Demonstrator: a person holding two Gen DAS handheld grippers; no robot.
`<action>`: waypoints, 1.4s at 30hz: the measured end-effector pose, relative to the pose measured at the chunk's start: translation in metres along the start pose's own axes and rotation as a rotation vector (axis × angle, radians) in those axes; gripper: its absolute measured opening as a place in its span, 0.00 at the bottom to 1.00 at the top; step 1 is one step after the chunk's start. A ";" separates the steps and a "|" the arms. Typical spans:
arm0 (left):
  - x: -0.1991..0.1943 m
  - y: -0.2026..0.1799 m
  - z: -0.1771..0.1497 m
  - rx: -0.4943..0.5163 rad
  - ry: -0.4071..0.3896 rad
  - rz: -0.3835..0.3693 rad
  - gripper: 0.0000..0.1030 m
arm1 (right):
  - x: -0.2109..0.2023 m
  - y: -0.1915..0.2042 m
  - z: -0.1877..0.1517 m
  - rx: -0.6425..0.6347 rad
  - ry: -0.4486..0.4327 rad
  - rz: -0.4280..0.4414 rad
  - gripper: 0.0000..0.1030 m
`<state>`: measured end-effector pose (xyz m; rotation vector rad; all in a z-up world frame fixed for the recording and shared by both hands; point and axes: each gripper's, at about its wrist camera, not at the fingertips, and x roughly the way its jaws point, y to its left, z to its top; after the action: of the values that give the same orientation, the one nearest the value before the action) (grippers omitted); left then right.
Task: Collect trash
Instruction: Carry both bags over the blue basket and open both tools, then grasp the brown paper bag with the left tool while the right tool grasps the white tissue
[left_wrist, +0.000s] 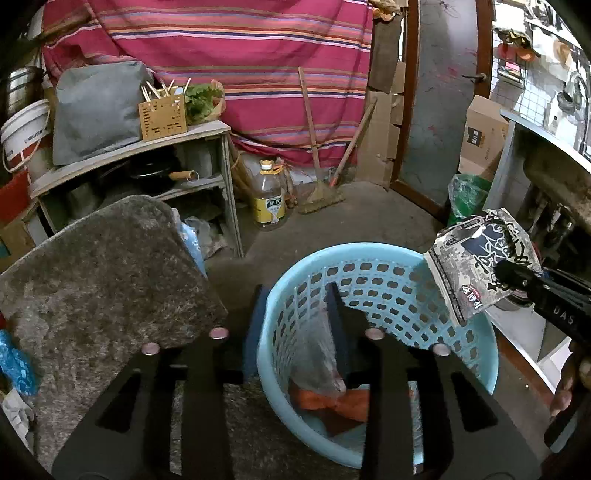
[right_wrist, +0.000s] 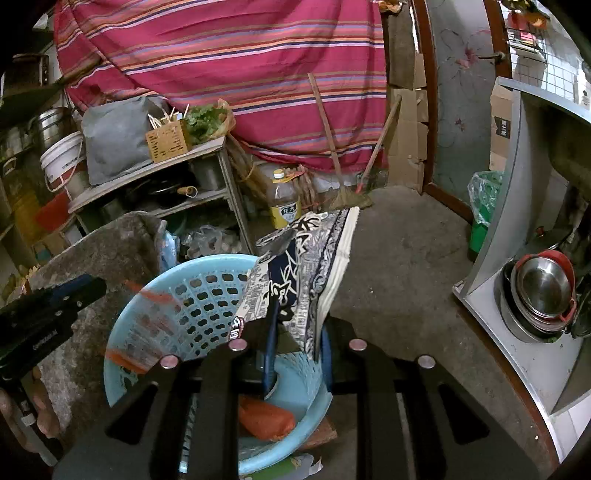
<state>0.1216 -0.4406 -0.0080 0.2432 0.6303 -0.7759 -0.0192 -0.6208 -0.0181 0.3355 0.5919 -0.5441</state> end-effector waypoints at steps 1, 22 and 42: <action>-0.001 0.000 0.000 0.000 -0.003 0.005 0.46 | 0.000 0.000 0.000 -0.001 0.001 0.000 0.20; -0.074 0.084 -0.012 -0.081 -0.090 0.207 0.95 | 0.023 0.050 -0.003 -0.014 0.050 0.008 0.71; -0.171 0.293 -0.115 -0.323 -0.037 0.531 0.95 | 0.022 0.209 -0.013 -0.132 0.004 0.117 0.94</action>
<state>0.1882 -0.0883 -0.0008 0.0902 0.6095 -0.1629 0.1099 -0.4540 -0.0115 0.2452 0.6052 -0.3898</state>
